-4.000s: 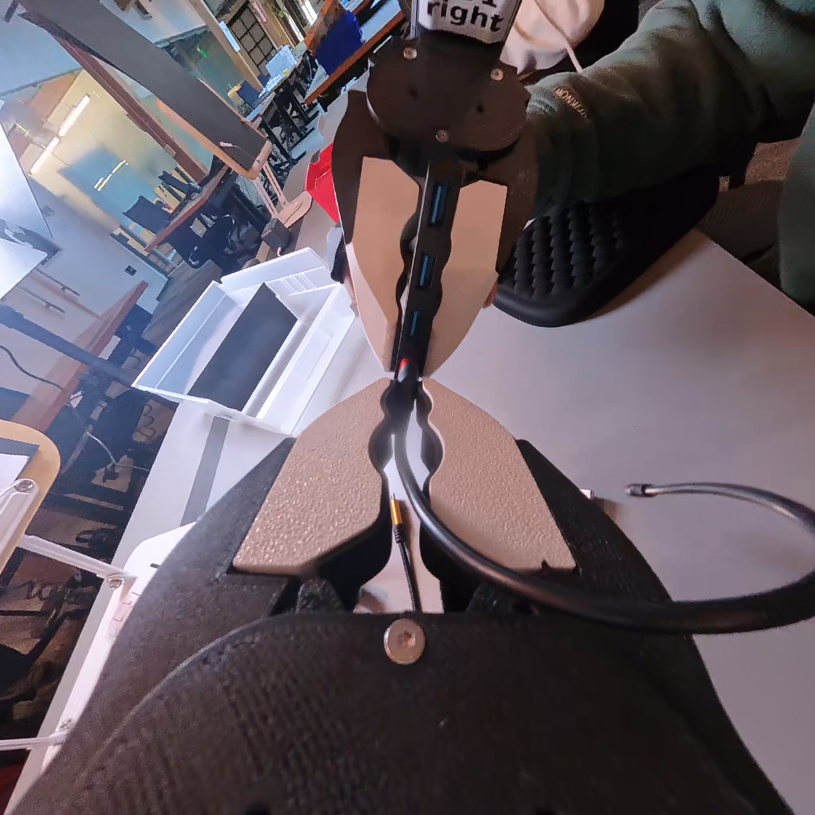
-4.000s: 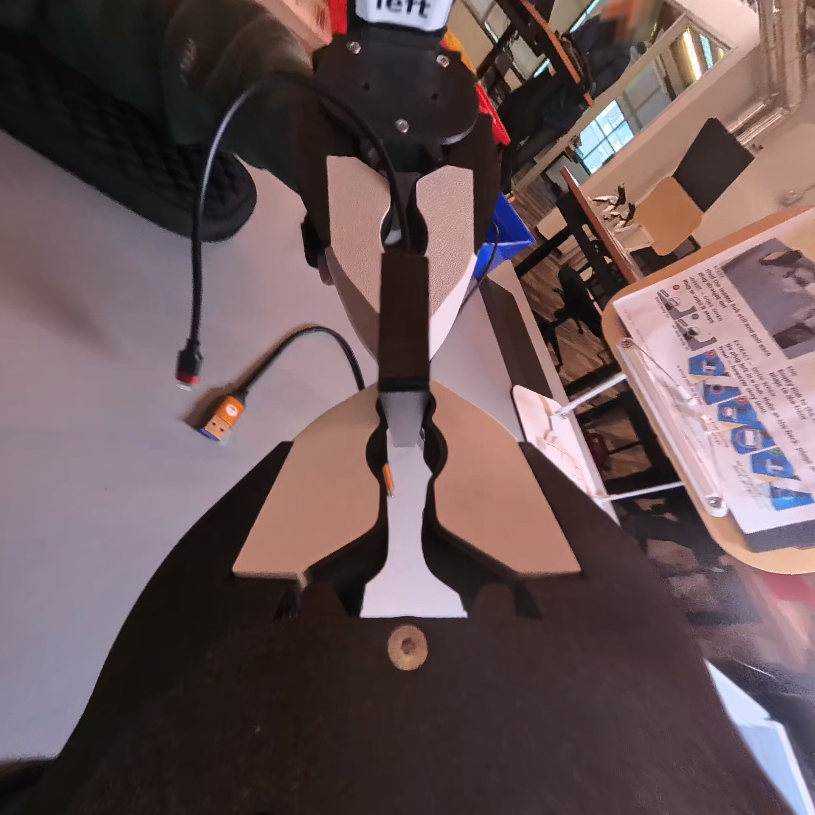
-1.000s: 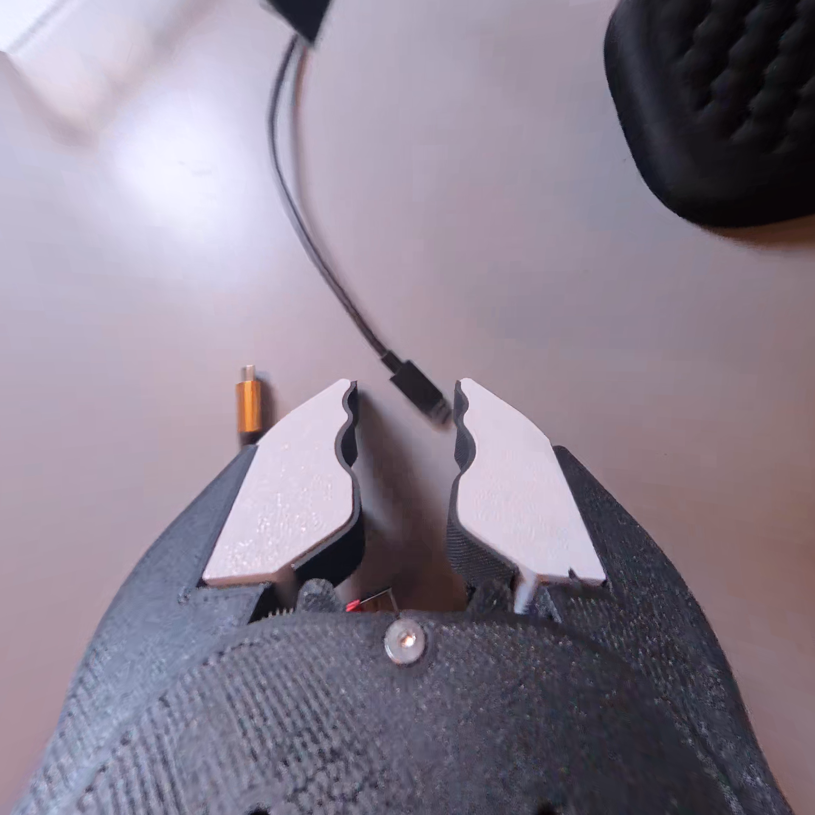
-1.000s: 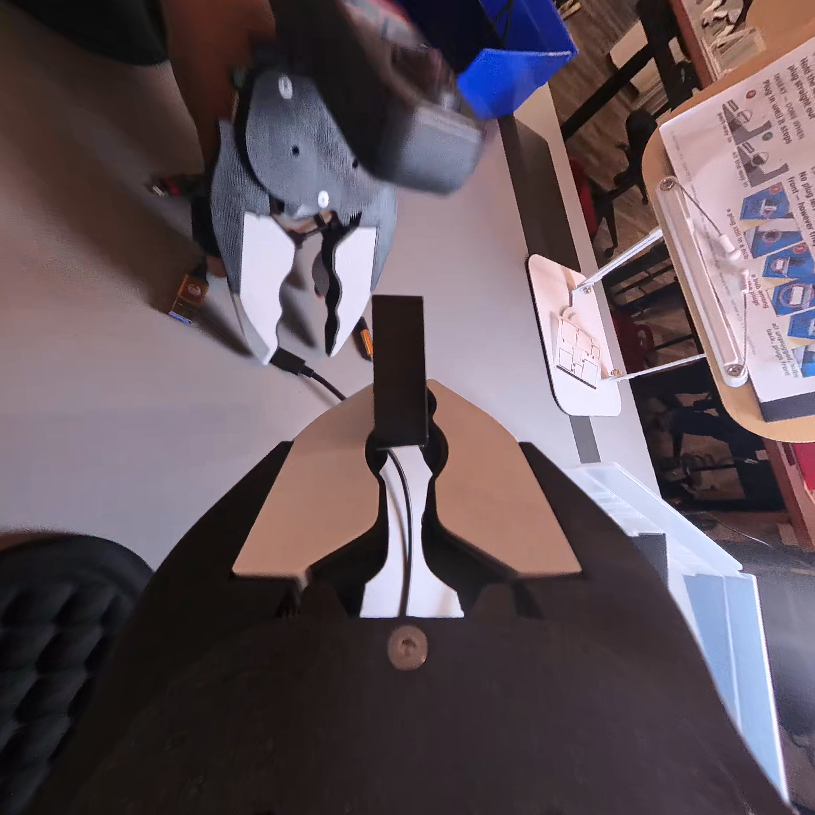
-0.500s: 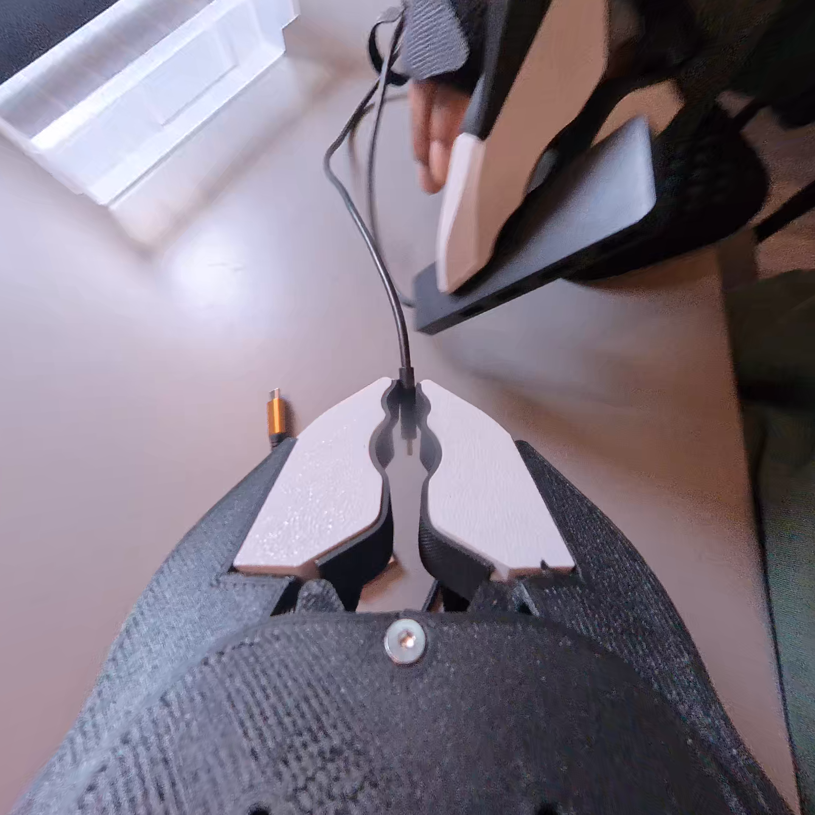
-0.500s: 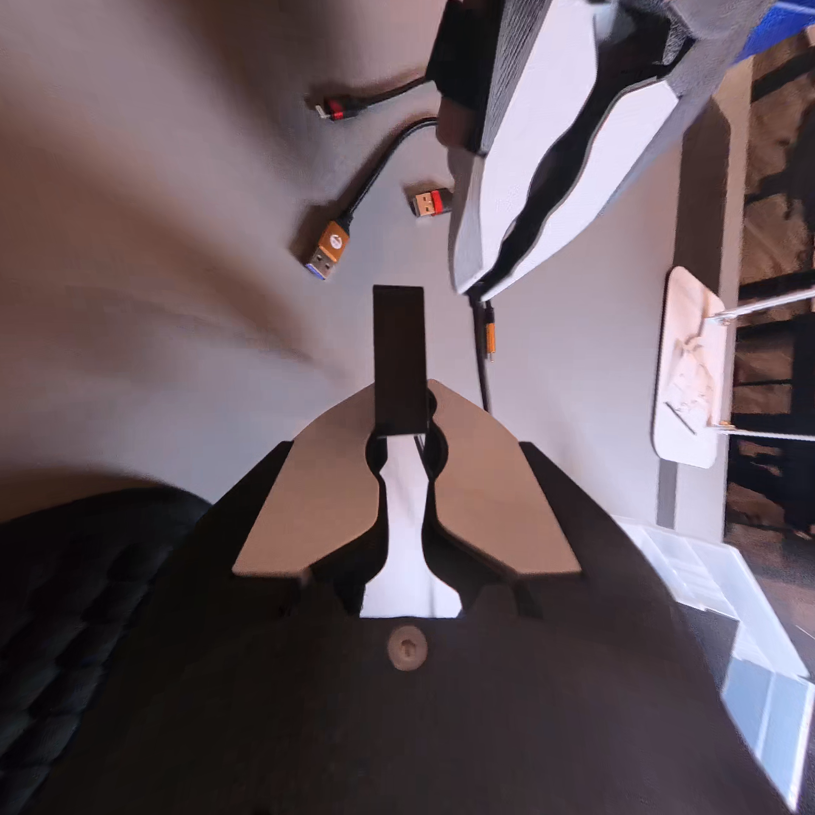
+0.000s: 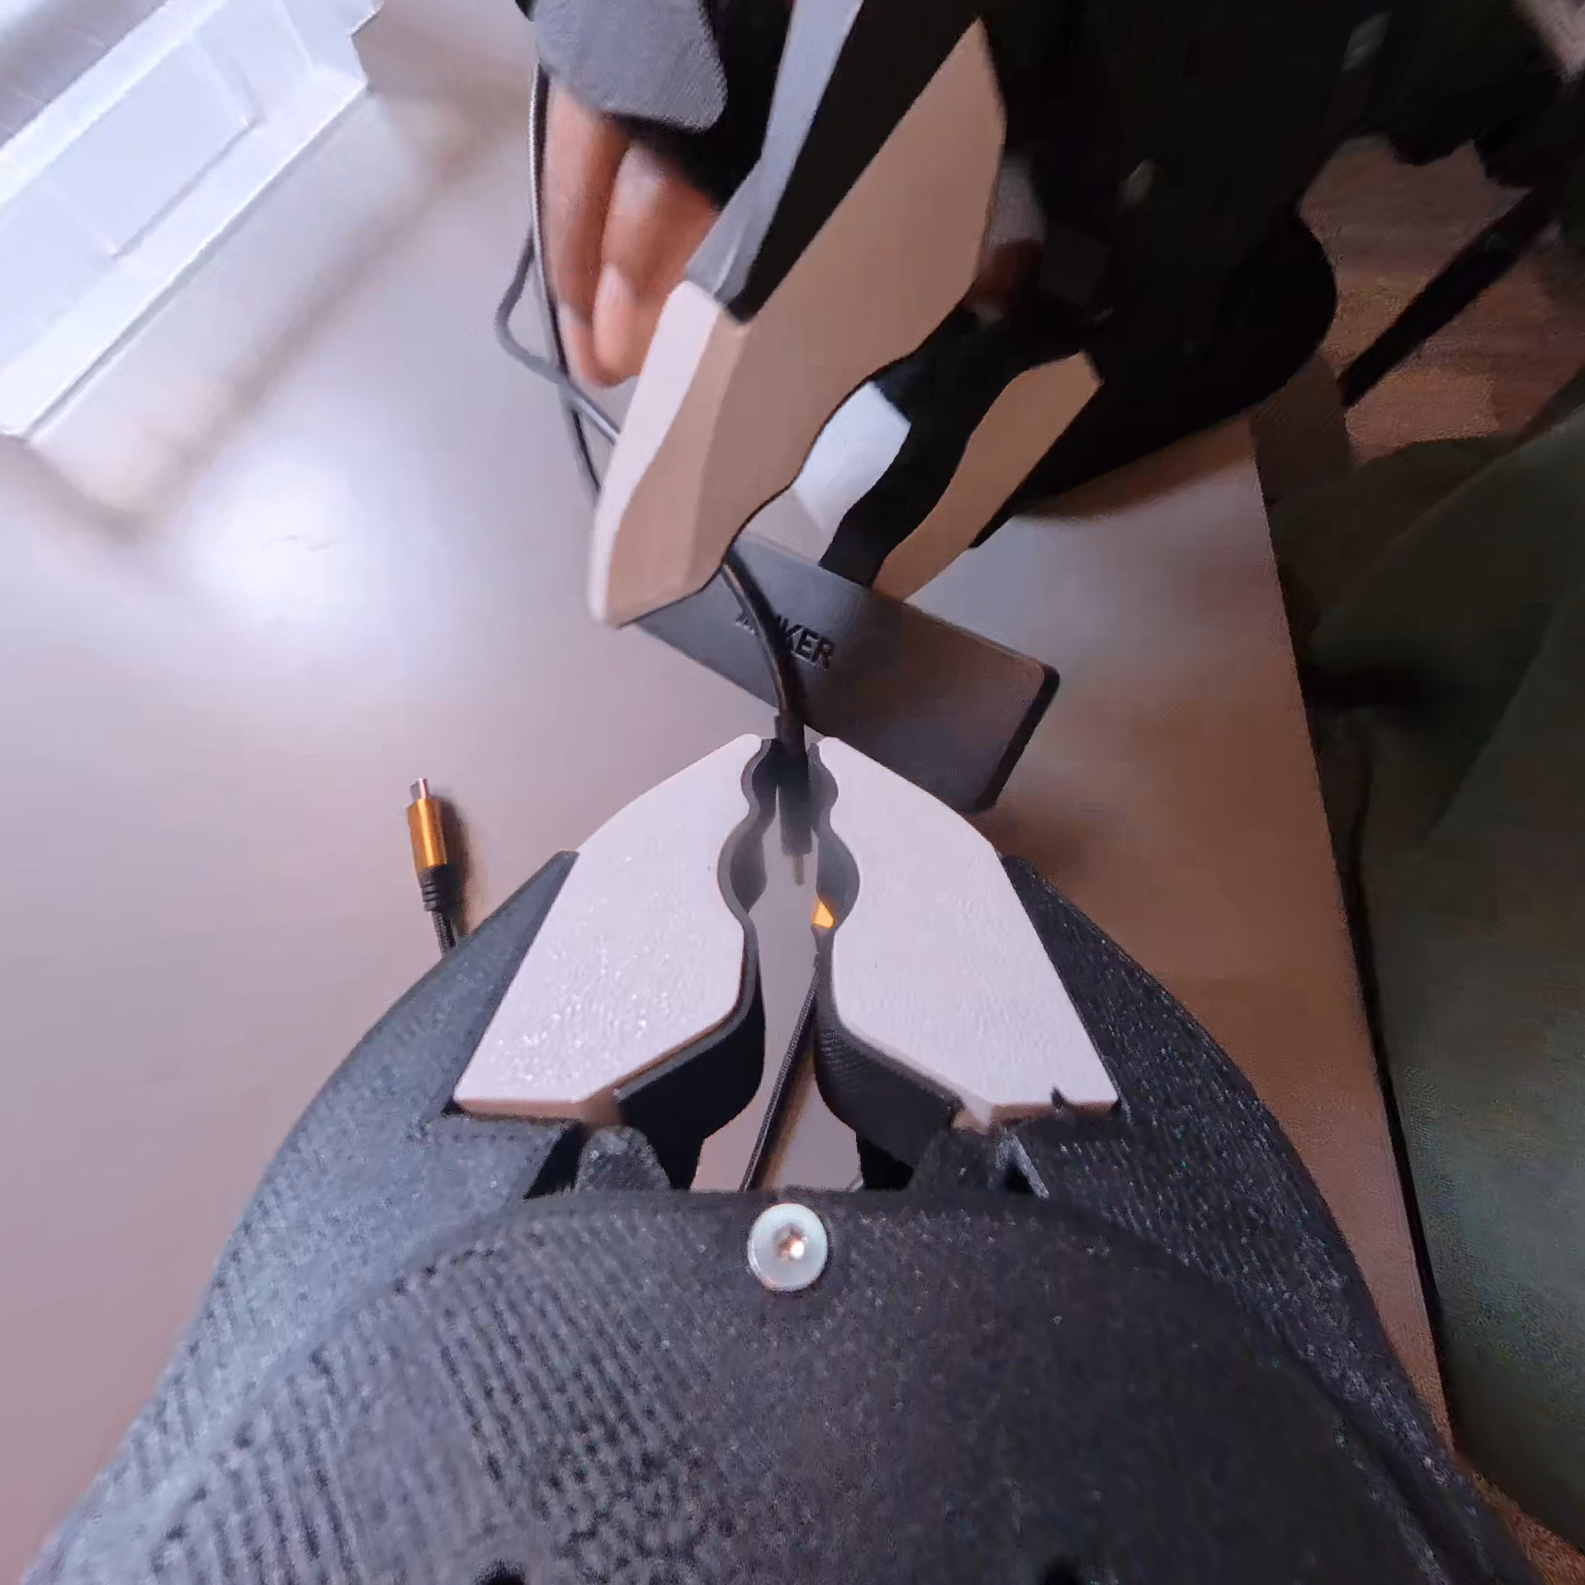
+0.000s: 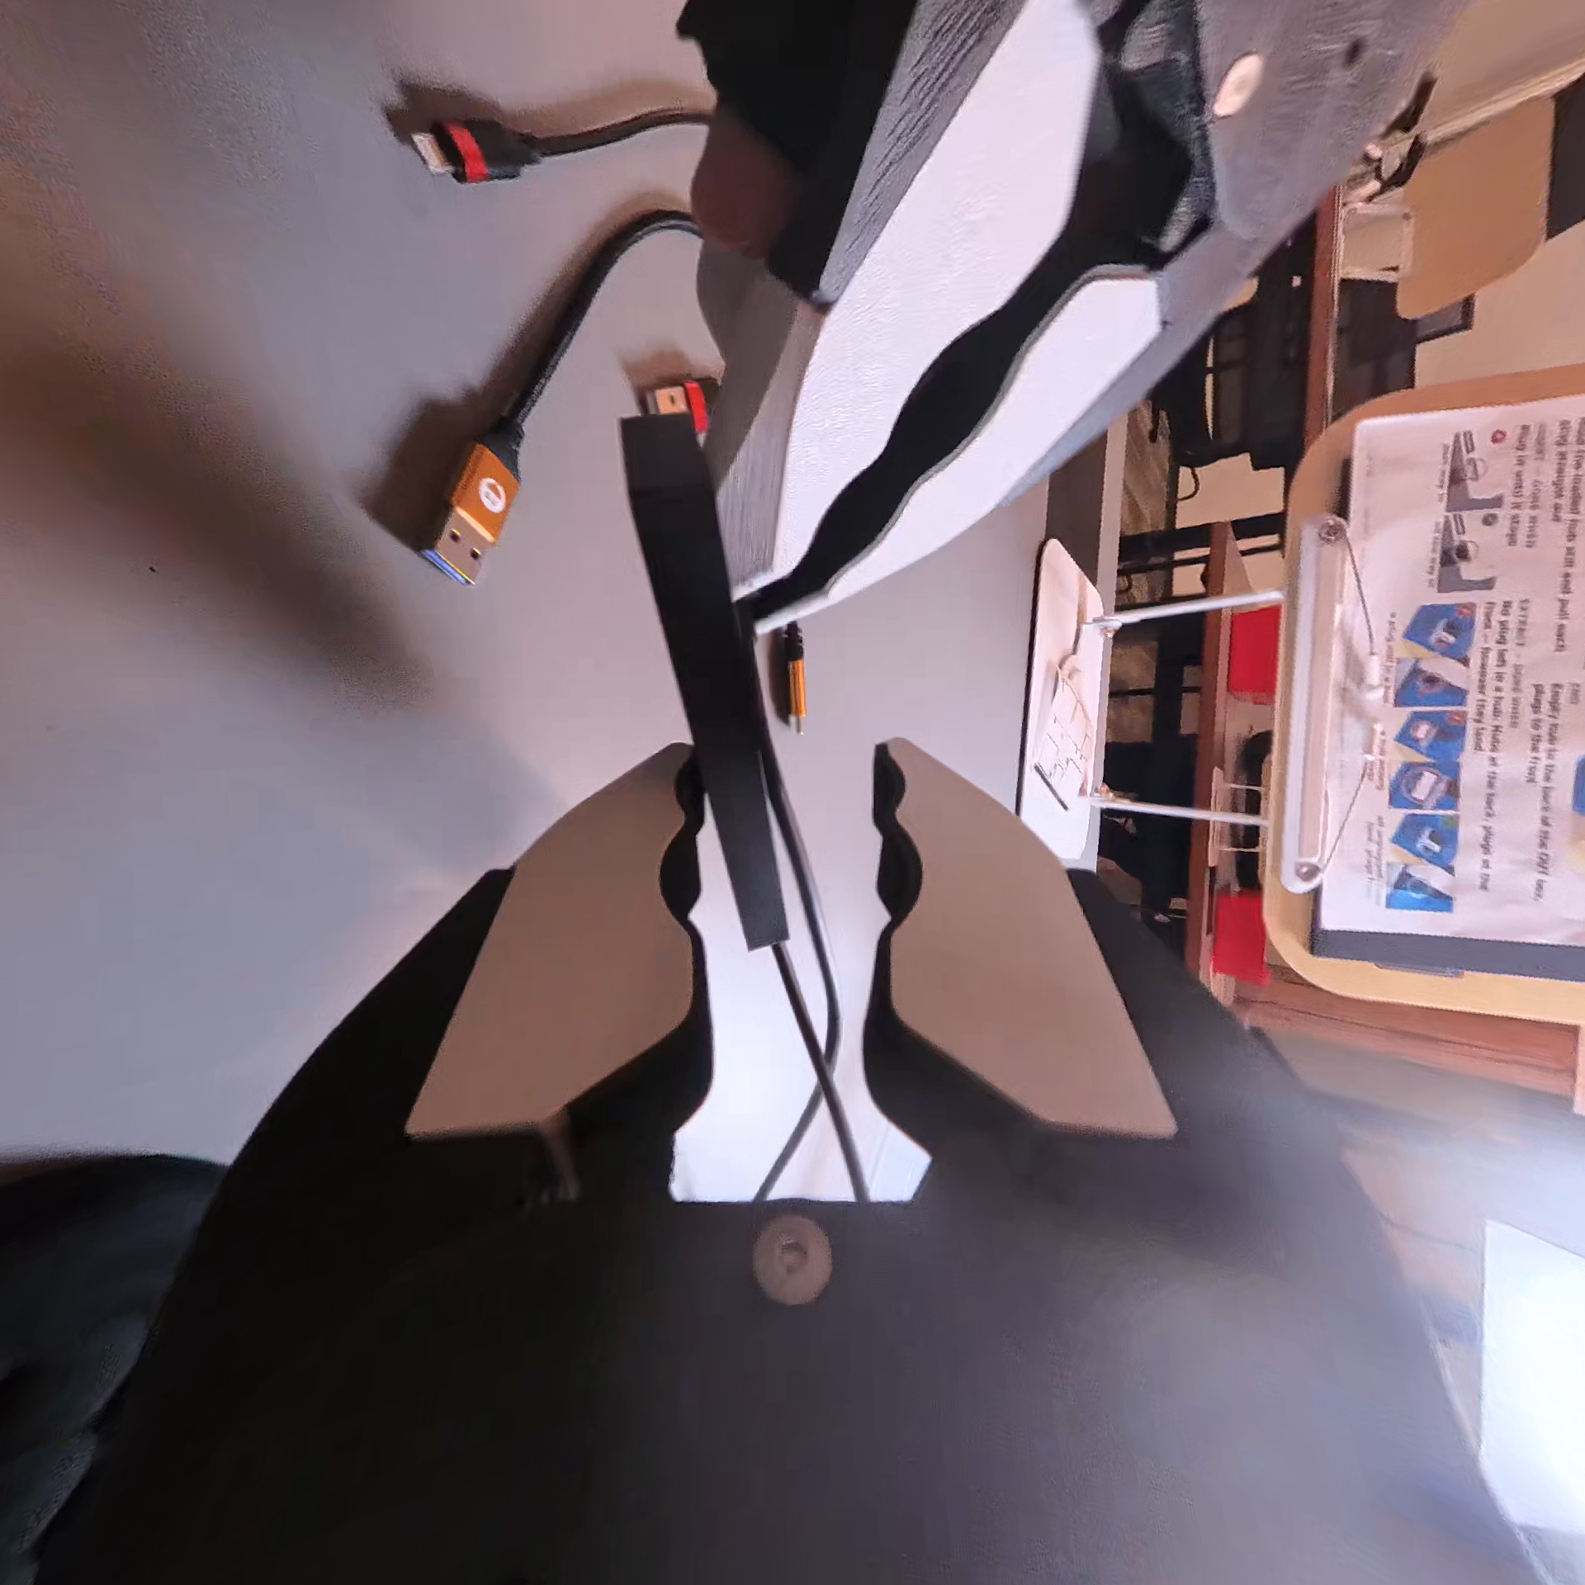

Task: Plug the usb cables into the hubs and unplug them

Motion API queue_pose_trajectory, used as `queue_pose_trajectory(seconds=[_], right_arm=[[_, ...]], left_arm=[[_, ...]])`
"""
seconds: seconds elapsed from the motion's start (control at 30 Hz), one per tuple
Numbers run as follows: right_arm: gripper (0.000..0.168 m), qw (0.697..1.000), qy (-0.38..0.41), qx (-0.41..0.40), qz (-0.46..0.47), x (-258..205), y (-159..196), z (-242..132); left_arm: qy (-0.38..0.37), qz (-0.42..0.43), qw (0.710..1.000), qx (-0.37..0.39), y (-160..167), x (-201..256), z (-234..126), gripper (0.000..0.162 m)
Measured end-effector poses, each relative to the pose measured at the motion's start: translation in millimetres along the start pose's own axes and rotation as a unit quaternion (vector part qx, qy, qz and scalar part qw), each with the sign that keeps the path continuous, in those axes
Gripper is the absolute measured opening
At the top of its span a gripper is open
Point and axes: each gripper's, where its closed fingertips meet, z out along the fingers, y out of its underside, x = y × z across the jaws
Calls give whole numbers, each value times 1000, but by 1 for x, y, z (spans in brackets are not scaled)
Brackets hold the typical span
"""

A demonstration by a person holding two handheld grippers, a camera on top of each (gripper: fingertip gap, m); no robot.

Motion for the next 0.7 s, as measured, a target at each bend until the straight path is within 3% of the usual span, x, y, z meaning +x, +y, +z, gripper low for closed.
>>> queue_pose_trajectory(seconds=[0.07, 0.1, 0.13, 0.17, 0.3, 0.37, 0.47, 0.6, 0.7], right_arm=[[45, 1000, -10, 0, -23, -8, -1, 6], [38, 999, -36, 3, -29, -16, -1, 7], [20, 998, -58, 8, -33, -22, -2, 7], [16, 997, -67, 14, -33, -23, -4, 6], [16, 999, -46, 17, -20, 8, -4, -11], [16, 999, -18, 27, 11, 45, 2, -29], [16, 993, 39, 72, 86, 123, 11, -68], [16, 980, 134, 91, 120, 237, 35, -111], [16, 973, 193, 62, 111, 301, 67, -119]], left_arm=[[-12, 33, 999, -33, 6, 4, 2, 7], [-14, 38, 998, -39, 7, 5, 3, 7], [-12, 37, 999, -37, 6, 6, 1, 7], [-6, 37, 999, -32, 5, 8, -1, 7], [-43, 42, 997, 58, -18, 0, -36, 13], [-93, 36, 986, 135, -31, -14, -71, 24], [-126, 0, 964, 233, -31, -27, -110, 22], [-180, -29, 958, 224, 16, -47, -104, 20], [-184, -43, 958, 215, 39, -51, -93, 18]])
